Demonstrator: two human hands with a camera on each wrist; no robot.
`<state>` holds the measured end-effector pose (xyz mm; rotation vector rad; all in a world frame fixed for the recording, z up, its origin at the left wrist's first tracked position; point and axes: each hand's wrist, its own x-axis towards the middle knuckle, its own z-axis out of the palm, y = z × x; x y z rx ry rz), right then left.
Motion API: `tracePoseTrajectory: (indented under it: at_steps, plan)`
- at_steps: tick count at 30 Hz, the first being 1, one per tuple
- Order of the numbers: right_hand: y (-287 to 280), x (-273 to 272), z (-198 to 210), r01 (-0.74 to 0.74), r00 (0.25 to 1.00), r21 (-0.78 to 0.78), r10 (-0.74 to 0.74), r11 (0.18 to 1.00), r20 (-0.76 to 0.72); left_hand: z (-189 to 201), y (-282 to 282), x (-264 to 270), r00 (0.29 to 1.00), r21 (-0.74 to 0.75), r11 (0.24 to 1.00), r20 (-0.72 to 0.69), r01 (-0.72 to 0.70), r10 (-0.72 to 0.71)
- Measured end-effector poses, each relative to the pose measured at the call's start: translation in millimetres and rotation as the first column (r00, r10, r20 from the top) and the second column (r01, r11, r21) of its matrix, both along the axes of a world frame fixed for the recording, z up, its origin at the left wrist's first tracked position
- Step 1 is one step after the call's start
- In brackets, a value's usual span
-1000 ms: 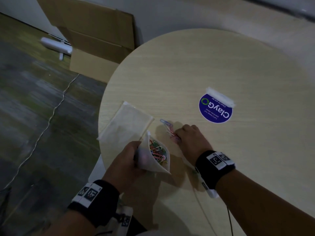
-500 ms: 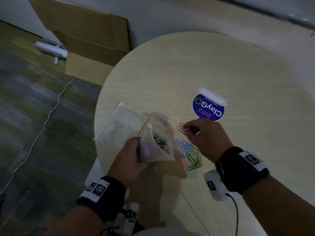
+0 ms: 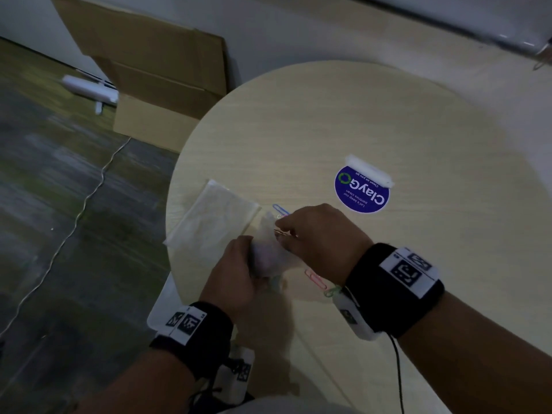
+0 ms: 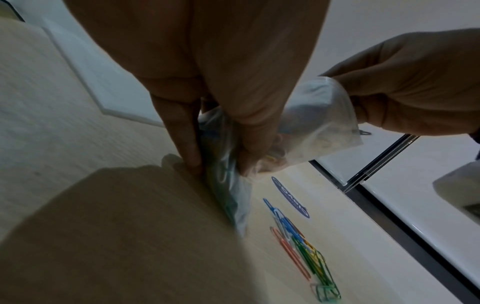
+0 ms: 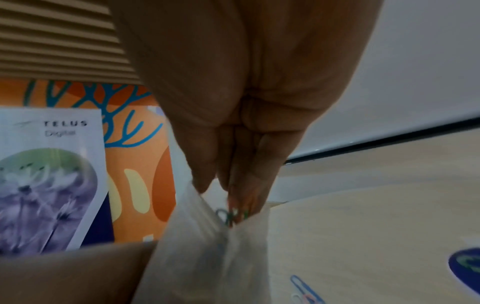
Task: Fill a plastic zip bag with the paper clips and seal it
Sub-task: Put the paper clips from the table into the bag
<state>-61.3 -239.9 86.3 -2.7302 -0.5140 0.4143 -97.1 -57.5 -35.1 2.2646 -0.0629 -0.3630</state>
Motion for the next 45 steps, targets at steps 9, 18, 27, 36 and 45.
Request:
tracePoseTrajectory:
  at_steps: [9,18,27,36,45]
  plan:
    - [-20.7,-18.5,-12.6,0.277,0.961,0.273,-0.259,0.921,-0.101,3.3,-1.1,-0.8,0.999,-0.040,0.999,-0.023,-0.025,0.025]
    - [-91.3,-52.5,-64.8,0.685,0.728,0.186,-0.670,0.704,-0.144,0.5,20.8,-4.8,0.999,-0.066,0.997,-0.030,-0.033,0.031]
    - [-61.9,-83.9,-110.6,0.636,0.757,-0.047,-0.635,0.770,-0.154,2.6,18.2,-3.7,0.998,-0.062,0.997,-0.044,-0.051,0.048]
    - [-51.8,-58.4,-119.9,0.518,0.850,0.008,-0.513,0.856,-0.117,2.3,11.4,-4.7,0.999,-0.086,0.996,-0.050,-0.016,0.011]
    - [-68.7,-53.1,-110.8,0.496,0.853,-0.018,-0.490,0.868,-0.180,-1.3,7.0,-3.5,0.998,-0.088,0.996,-0.056,0.008,-0.013]
